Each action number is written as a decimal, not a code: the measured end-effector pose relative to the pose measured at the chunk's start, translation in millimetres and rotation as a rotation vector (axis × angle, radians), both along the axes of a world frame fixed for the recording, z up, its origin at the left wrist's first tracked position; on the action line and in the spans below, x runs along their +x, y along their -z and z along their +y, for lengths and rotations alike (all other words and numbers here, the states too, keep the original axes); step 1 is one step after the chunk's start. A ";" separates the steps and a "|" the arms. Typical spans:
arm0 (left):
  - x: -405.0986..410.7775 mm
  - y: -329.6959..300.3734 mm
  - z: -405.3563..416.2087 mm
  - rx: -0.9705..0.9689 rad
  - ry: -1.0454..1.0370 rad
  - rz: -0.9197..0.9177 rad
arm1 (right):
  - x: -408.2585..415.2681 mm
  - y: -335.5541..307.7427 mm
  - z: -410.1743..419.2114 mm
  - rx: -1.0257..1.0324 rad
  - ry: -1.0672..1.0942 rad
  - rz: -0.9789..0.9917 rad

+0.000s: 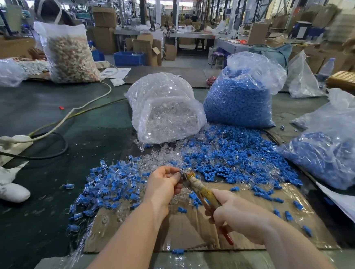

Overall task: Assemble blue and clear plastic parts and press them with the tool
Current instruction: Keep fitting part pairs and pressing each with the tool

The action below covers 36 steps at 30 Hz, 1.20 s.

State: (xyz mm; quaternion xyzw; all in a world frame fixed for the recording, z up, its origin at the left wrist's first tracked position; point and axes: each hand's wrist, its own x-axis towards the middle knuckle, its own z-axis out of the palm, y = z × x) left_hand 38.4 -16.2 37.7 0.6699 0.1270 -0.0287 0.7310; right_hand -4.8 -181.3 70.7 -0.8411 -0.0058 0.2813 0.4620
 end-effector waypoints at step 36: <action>4.5 -2.0 -6.6 0.026 -0.082 0.000 | -1.3 4.4 2.0 0.190 0.119 -0.003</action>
